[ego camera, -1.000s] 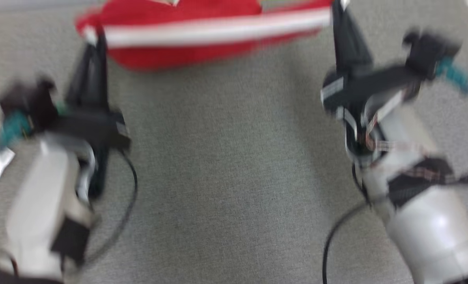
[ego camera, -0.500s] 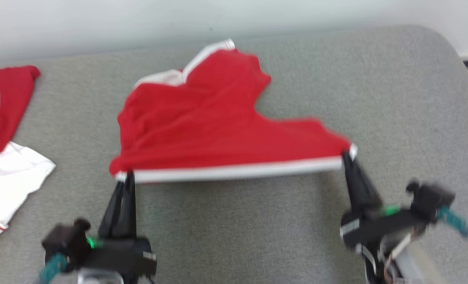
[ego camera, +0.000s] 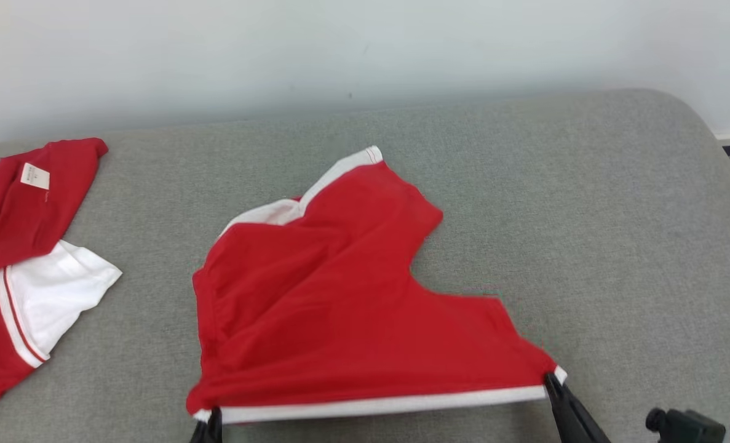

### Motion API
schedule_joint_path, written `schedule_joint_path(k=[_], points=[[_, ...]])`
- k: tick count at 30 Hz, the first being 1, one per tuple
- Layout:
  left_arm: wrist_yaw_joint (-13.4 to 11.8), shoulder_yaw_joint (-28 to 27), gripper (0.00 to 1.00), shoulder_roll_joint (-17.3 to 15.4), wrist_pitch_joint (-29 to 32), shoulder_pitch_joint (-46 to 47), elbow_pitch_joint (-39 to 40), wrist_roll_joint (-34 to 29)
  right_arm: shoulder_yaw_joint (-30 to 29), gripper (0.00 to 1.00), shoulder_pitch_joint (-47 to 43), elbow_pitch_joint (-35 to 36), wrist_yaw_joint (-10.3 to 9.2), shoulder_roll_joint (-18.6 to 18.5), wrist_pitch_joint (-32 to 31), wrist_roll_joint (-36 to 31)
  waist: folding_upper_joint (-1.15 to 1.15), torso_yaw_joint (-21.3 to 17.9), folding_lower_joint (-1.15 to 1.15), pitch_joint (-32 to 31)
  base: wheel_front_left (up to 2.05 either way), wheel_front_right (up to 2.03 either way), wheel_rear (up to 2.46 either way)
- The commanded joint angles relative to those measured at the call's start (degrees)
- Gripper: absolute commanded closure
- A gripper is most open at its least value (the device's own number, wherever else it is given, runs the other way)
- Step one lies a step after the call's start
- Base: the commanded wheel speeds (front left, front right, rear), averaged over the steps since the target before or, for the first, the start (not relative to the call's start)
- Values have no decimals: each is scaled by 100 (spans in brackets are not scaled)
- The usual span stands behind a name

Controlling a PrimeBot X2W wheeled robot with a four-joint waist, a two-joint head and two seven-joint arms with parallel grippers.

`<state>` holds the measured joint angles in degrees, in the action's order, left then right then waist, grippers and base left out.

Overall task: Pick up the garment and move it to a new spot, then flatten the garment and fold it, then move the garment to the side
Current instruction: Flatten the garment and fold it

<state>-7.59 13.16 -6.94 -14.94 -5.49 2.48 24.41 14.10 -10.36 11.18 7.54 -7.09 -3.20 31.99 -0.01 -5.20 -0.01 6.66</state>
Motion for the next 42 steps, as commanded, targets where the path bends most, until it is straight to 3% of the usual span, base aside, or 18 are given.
schedule_joint_path(k=[1,9,17,29,42], points=[[-15,-107,100,-37,-36,-123,-11,3,-143,100,-96,78,-10,9,-60,-53,1,25,1,-17,0,0,0],[133,-121,100,44,-36,47,208,-188,-158,100,232,392,-9,57,-166,-194,1,73,1,-58,0,0,0],[380,-22,100,114,-33,993,-95,-284,3,100,1402,-85,-9,-130,-52,-344,1,167,1,34,0,0,0],[537,-398,100,-38,167,3282,-1612,-40,314,100,4393,-2819,-8,158,249,73,1,87,1,810,0,0,0],[727,-530,100,-77,113,4910,-3094,71,908,100,7143,-5765,-8,383,810,384,1,160,1,1672,0,0,0]])
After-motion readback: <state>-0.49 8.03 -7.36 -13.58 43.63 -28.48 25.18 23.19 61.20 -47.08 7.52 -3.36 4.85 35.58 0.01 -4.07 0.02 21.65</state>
